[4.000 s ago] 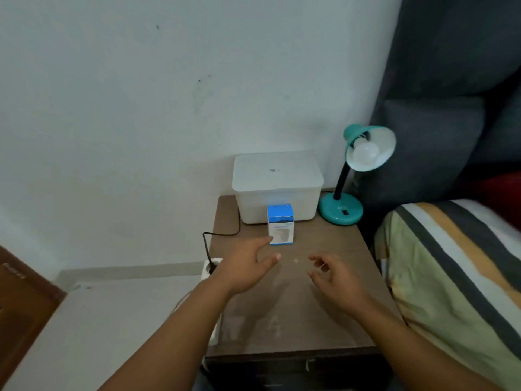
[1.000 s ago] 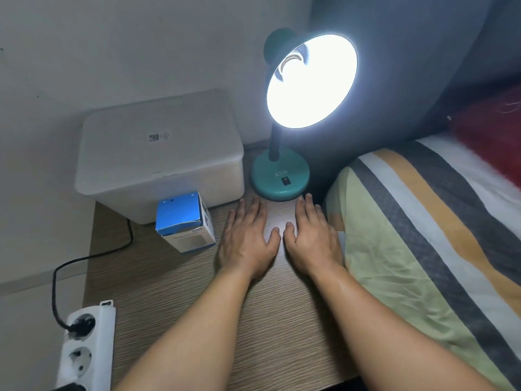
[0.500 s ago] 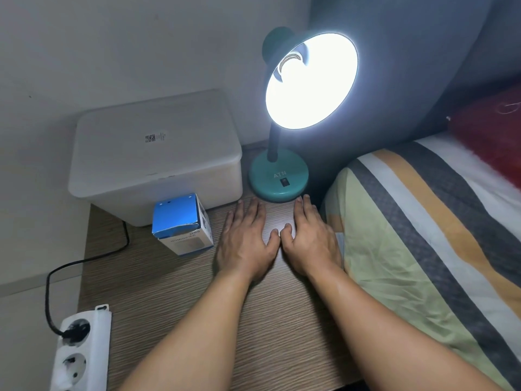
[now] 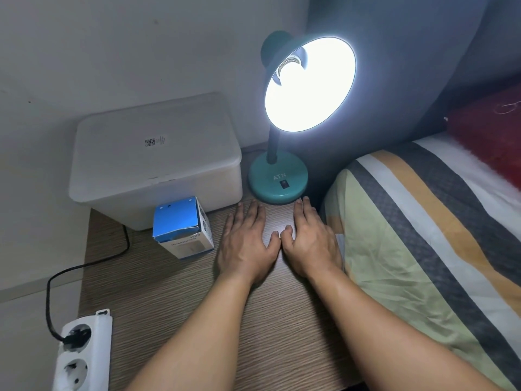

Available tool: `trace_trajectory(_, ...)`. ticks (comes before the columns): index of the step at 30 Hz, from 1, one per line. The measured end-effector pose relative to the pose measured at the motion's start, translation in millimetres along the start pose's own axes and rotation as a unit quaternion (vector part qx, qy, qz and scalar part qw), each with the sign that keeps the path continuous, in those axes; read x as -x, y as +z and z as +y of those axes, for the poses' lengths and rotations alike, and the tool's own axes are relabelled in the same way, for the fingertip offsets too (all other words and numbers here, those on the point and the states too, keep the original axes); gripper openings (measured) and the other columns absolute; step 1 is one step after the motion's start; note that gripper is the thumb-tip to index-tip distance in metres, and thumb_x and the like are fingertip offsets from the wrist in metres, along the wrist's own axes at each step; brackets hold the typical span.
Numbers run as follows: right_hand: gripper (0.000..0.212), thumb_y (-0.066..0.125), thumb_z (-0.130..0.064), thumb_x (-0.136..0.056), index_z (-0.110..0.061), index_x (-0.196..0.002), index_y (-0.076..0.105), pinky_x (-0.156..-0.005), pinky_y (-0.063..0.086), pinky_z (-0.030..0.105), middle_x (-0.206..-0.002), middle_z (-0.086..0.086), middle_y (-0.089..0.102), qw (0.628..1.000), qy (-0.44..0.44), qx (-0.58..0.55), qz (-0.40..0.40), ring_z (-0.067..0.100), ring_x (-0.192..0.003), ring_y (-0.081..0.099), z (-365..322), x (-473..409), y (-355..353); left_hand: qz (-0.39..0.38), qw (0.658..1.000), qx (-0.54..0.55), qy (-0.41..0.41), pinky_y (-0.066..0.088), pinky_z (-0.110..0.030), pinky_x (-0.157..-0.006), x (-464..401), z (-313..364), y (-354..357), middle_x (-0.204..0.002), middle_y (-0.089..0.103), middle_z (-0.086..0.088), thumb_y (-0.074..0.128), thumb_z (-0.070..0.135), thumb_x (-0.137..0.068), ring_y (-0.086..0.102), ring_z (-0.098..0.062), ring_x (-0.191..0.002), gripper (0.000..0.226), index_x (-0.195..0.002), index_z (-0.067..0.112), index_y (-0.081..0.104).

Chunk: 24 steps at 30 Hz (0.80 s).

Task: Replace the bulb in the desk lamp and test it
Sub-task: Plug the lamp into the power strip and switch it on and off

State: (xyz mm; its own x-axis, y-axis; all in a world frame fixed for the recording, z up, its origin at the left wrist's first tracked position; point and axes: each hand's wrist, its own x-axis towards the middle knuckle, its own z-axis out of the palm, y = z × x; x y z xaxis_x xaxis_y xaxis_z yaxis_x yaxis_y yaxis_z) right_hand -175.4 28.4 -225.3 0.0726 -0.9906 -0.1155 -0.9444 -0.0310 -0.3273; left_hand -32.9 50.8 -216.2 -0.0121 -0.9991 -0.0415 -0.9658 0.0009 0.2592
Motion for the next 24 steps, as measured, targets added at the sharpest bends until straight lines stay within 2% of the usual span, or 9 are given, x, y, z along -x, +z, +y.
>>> trace_trajectory(17, 0.074, 0.029, -0.042, -0.091, -0.012, -0.159, 0.022, -0.114, 0.035, 0.041, -0.167, 0.008, 0.019, 1.0, 0.0, -0.008, 0.005, 0.025, -0.151, 0.027, 0.8, -0.4, 1.7, -0.001, 1.0, -0.004, -0.001, 0.006, -0.04, -0.126, -1.0, -0.2, 1.6, -0.168, 0.014, 0.001, 0.026, 0.056, -0.094, 0.001, -0.019, -0.155, 0.074, -0.159, 0.02, 0.021)
trace_trajectory(24, 0.075, 0.035, -0.043, -0.089, -0.015, -0.158, 0.025, -0.117, 0.031, 0.042, -0.167, 0.007, 0.022, 0.997, 0.0, -0.073, 0.018, 0.025, -0.152, 0.026, 2.9, 2.5, -0.6, 0.0, 1.0, -0.012, -0.001, 0.007, -0.04, -0.126, -0.9, -0.4, 0.0, -0.167, 0.017, -0.001, 0.024, 0.057, -0.093, 0.004, -0.02, -0.155, 0.075, -0.159, 0.019, 0.022)
